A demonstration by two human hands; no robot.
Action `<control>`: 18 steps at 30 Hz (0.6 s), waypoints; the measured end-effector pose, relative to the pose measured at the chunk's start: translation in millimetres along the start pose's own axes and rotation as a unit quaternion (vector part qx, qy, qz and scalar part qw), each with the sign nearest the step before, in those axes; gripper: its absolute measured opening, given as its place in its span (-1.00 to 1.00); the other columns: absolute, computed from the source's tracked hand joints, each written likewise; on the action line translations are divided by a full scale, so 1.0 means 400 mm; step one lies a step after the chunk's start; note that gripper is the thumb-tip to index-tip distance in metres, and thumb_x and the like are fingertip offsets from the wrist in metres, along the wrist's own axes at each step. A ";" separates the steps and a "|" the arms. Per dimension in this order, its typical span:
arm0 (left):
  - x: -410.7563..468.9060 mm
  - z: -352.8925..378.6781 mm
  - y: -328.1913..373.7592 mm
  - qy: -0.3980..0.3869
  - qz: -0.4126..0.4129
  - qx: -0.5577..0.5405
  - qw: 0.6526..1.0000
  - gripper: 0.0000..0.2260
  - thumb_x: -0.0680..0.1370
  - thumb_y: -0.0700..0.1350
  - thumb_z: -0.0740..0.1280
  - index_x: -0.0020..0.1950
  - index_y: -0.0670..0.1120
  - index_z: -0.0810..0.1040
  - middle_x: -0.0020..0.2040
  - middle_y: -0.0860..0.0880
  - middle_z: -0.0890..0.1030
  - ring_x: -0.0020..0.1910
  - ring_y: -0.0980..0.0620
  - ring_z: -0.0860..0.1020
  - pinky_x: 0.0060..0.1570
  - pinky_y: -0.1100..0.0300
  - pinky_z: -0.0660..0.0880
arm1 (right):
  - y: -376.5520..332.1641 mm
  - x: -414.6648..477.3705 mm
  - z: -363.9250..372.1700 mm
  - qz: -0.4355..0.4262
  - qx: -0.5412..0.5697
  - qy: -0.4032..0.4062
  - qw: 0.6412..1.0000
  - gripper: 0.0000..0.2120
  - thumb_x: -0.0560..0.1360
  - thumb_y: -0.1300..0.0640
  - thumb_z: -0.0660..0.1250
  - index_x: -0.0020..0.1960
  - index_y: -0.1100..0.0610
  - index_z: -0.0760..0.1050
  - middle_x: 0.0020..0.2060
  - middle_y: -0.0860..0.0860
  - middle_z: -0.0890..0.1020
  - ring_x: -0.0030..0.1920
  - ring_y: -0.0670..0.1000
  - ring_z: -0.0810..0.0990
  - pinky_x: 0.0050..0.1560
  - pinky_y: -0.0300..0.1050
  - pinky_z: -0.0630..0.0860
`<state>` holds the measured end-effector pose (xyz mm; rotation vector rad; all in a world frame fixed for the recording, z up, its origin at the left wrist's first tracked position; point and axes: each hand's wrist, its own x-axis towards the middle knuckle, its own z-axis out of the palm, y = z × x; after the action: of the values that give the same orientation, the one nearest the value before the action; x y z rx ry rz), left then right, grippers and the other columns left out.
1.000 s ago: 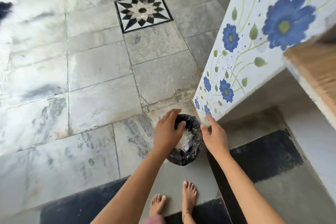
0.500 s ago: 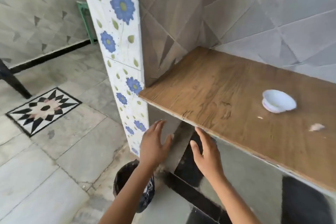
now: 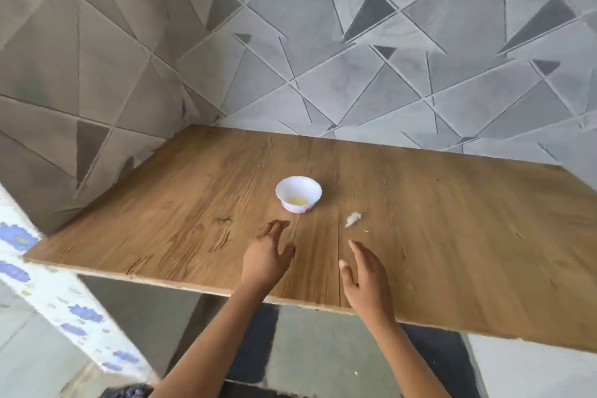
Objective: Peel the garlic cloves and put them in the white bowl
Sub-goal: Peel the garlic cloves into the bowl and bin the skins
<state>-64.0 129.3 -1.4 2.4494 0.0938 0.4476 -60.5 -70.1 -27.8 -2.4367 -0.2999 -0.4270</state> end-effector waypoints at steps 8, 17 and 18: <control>0.104 0.072 -0.009 0.023 -0.112 0.046 0.992 -0.69 0.50 -0.29 0.23 0.22 -0.17 0.58 0.23 -0.13 0.55 0.16 -0.16 0.50 0.07 0.06 0.45 | 0.106 0.106 0.028 0.019 -0.131 -0.084 0.988 -0.38 0.50 -0.12 -0.02 0.24 0.31 0.51 0.24 0.26 0.52 0.26 0.27 0.49 0.26 0.22 0.37; 0.173 0.045 -0.037 -0.047 -0.112 0.108 0.987 -0.80 0.48 -0.30 0.26 -0.06 -0.10 0.65 -0.11 -0.06 0.65 -0.14 -0.08 0.58 -0.24 0.18 0.43 | 0.104 0.114 0.023 0.011 -0.210 -0.156 0.965 -0.15 0.40 -0.22 -0.39 0.52 0.19 0.13 0.51 0.14 0.13 0.52 0.14 0.07 0.46 0.02 -0.13; 0.191 0.036 -0.022 -0.012 -0.113 0.071 0.991 -0.82 0.47 -0.30 0.29 -0.07 -0.12 0.65 -0.14 -0.06 0.66 -0.17 -0.07 0.59 -0.26 0.19 0.42 | 0.104 0.114 0.023 0.015 -0.208 -0.162 0.965 -0.13 0.39 -0.22 -0.44 0.53 0.18 0.08 0.52 0.13 0.08 0.53 0.12 0.01 0.45 0.01 -0.19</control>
<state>13.0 141.2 5.3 2.5427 0.4018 0.3198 -3.5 -91.4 -40.7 -2.9221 -0.3371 -0.0743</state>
